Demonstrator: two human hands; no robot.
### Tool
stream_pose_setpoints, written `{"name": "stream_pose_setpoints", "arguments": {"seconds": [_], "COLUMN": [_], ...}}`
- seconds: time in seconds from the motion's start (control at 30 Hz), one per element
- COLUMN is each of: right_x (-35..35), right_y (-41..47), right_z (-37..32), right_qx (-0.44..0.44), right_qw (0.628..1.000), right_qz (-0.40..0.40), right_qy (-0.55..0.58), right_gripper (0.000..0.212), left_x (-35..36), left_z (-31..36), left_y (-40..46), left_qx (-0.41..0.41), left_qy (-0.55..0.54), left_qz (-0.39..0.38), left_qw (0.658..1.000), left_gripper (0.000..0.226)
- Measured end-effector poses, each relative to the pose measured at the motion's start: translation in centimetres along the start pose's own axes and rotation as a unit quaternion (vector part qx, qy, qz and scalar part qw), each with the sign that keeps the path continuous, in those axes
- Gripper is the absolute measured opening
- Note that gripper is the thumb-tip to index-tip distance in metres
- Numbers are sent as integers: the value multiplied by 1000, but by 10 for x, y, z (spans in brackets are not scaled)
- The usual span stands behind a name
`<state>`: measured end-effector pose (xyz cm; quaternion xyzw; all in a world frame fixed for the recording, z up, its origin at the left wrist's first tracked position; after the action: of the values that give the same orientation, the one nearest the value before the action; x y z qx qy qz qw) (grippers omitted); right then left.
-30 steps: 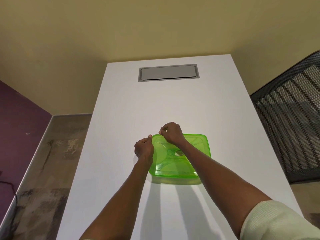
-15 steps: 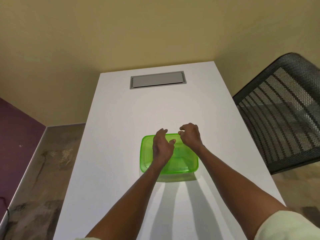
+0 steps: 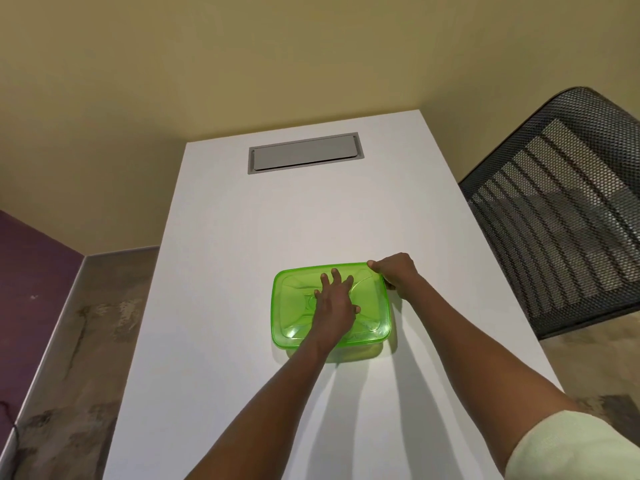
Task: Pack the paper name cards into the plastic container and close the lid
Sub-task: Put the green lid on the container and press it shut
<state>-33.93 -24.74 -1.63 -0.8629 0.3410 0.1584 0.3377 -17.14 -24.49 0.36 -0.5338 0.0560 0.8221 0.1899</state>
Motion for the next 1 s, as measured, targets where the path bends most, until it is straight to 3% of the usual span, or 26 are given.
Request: {"name": "stream_pose_setpoints", "arguments": {"seconds": [0.17,0.33,0.53,0.7,0.83,1.0], "right_x": [10,20,16,10,0,-7], "right_y": [13,21,25,11,1,-29], "right_z": [-1,-3,-10,-6,-3,23], "right_qx": [107,145,90,139,53,-1], "right_qw": [993,987,994,990,998,998], "right_qz": [-41,-57,-17,-28,37,51], "right_qy": [11,-43,-64,-16,-22,-43], "right_gripper": [26,22,15,30,36,37], "left_x": [6,11,9,5,4,2], "left_z": [-1,-1,0,0,0,-4], "left_y": [2,2,1,0,0,-3], "left_qx": [12,16,19,16,3,-3], "left_qy": [30,33,33,21,-3,-40], "left_qz": [-16,-12,-13,-13,-9,9], "left_qw": [999,999,999,1000,1000,999], "left_gripper": [72,70,70,71,72,69]}}
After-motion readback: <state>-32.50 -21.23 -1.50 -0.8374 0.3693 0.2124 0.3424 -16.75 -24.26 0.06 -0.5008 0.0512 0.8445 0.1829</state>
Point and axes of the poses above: each hand's wrist, its own y-axis towards the middle knuckle, its own x-axis out of the palm, z = x × y, the point moved 6 cm from there along y, towards the middle knuckle, and after that the axes turned 14 degrees about z, right-handed, at the moved point
